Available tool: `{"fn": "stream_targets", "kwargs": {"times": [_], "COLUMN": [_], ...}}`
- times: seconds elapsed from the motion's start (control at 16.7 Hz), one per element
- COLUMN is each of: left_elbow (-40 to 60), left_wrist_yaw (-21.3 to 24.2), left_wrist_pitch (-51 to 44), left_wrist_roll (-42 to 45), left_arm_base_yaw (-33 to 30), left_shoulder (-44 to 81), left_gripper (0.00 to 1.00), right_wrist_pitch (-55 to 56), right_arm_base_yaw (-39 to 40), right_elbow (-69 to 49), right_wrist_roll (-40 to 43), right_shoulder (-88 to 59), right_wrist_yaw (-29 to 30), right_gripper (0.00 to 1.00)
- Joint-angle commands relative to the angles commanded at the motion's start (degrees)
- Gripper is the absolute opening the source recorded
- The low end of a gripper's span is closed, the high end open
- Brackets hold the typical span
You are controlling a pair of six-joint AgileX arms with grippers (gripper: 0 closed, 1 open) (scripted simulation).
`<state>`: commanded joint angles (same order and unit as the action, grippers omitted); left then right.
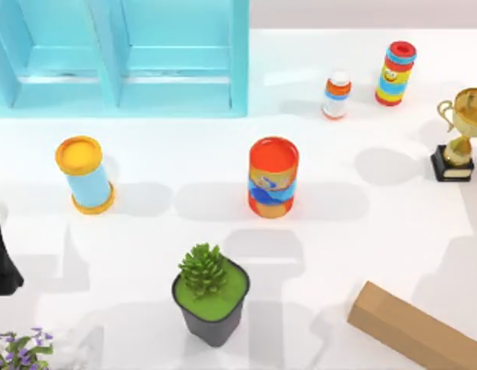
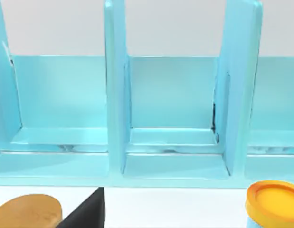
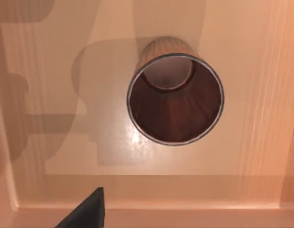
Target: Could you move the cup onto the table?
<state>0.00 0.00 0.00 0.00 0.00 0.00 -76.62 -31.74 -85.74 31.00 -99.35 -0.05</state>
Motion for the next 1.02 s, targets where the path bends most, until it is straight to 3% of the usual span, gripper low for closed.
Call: {"fn": "stream_targets", "kwargs": {"times": [0.36,1.02], "left_elbow": [0.0,0.0], "left_wrist_yaw": [0.0,0.0], "left_wrist_pitch": [0.0,0.0], "left_wrist_roll": [0.0,0.0], "left_arm_base_yaw": [0.0,0.0], "left_shoulder": [0.0,0.0], "left_gripper": [1.0,1.0], "right_wrist_pitch": [1.26,22.22], "right_arm_base_yaw": [-0.17,0.17], "right_elbow": [6.62,16.21], "right_wrist_roll": [0.25,-0.25], "right_shoulder": [5.38,-6.05], "right_wrist_yaw": [0.06,0.02], "right_gripper": [1.0,1.0]}}
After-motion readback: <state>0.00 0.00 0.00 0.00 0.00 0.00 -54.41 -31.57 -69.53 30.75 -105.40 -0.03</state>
